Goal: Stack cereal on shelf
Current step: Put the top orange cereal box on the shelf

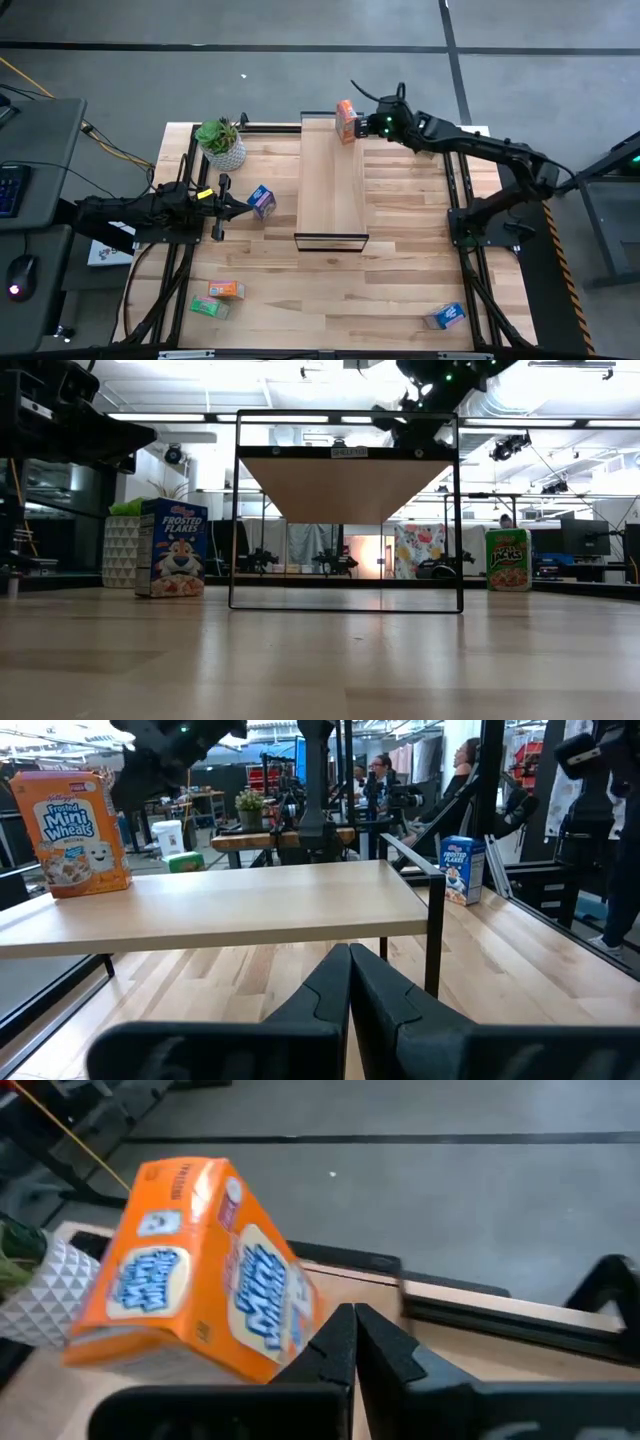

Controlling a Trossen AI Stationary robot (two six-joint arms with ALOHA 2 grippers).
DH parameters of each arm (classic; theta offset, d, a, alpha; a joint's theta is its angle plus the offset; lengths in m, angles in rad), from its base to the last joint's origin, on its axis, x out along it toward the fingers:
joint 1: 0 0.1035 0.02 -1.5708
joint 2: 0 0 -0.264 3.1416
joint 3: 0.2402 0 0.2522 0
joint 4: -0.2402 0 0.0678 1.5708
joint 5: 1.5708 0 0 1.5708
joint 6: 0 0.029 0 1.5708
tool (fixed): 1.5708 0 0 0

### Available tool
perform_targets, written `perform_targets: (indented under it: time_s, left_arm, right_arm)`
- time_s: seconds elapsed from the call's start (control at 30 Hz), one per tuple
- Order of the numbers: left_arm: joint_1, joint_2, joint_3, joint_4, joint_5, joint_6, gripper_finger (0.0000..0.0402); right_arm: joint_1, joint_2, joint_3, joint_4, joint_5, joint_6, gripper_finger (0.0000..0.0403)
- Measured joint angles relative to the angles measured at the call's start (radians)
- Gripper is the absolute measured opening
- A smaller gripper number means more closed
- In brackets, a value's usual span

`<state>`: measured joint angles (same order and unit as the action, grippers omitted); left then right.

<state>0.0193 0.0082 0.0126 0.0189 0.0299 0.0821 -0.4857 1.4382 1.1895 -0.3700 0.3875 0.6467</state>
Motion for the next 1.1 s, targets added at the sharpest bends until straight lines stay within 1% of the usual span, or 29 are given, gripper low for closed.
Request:
perform_targets:
  time_s: [0.1, 0.23, 0.43, 0.57, 0.93, 1.0, 1.1]
  left_arm:
    - [0.000, 0.000, 0.000, 0.000, 0.000, 0.000, 0.0001]
    - [0.000, 0.000, 0.000, 0.000, 0.000, 0.000, 0.0001]
    - [0.000, 0.000, 0.000, 0.000, 0.000, 0.000, 0.0001]
    - [0.000, 0.000, 0.000, 0.000, 0.000, 0.000, 0.0001]
    - [0.000, 0.000, 0.000, 0.000, 0.000, 0.000, 0.0001]
    - [0.000, 0.000, 0.000, 0.000, 0.000, 0.000, 0.0001]
    - [0.000, 0.000, 0.000, 0.000, 0.000, 0.000, 0.0001]
  right_arm:
    - [0.003, 0.039, 0.001, -0.002, 0.029, -0.036, 0.0000]
    - [-0.002, 0.078, 0.001, 0.020, 0.017, -0.053, 0.0000]
    - [0.000, 0.095, 0.001, 0.022, -0.090, -0.045, 0.0000]
    - [0.002, 0.095, 0.001, 0.015, -0.113, -0.069, 0.0000]
    - [0.011, 0.095, 0.001, 0.000, -0.223, -0.105, 0.0000]
    - [0.010, 0.094, 0.001, -0.007, -0.227, -0.108, 0.0000]
    - [0.008, 0.081, 0.001, -0.009, -0.223, -0.155, 0.0000]
